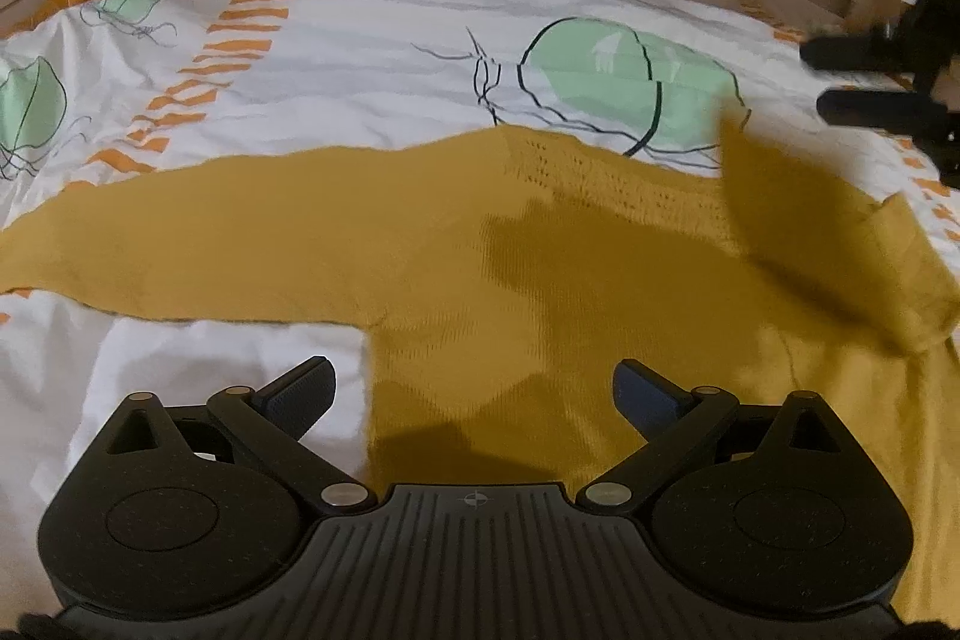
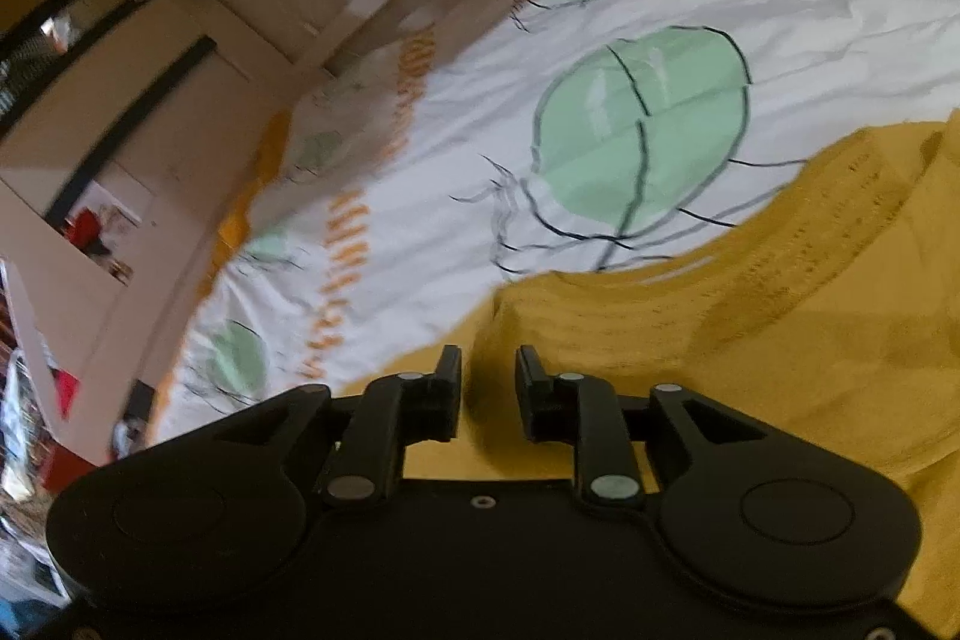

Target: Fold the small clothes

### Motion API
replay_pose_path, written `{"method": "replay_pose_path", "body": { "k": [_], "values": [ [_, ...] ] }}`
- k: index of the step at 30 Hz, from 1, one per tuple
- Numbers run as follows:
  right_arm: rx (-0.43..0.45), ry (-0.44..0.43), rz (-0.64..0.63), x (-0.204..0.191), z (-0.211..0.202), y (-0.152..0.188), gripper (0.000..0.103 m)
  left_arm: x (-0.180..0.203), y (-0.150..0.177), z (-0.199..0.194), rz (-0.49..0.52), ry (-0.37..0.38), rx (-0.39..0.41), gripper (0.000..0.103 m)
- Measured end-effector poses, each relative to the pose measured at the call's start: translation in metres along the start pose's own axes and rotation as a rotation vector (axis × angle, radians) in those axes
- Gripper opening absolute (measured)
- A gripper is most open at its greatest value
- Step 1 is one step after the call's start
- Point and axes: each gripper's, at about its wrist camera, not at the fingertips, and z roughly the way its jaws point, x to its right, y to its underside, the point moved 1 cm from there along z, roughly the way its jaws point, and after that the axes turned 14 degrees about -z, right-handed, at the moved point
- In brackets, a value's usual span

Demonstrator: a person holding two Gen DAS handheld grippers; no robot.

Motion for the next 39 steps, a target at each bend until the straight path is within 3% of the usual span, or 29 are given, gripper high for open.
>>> {"method": "replay_pose_path", "body": {
  "k": [4, 13, 22, 28, 33, 39],
  "values": [
    [0.039, 0.0, 0.034, -0.013, -0.018, -0.01, 0.057, 0.004, -0.003, -0.01, 0.021, 0.008, 0.012, 0.1],
    [0.073, 0.059, 0.04, -0.039, -0.056, -0.013, 0.071, 0.014, -0.006, -0.041, 0.032, 0.054, 0.042, 0.1],
    [0.136, 0.256, -0.152, -0.063, -0.083, 0.012, 0.094, 0.022, -0.006, -0.066, 0.087, 0.051, 0.089, 0.1],
    [0.163, 0.392, -0.3, -0.052, -0.092, 0.037, 0.1, 0.036, 0.001, -0.07, 0.144, 0.041, 0.118, 0.1],
    [0.111, 0.483, -0.335, -0.026, -0.086, 0.051, 0.1, 0.051, 0.008, -0.066, 0.187, 0.044, 0.126, 0.1],
    [0.094, 0.47, -0.355, 0.008, -0.083, 0.064, 0.099, 0.06, 0.011, -0.05, 0.167, 0.062, 0.078, 0.1]
  ]
}}
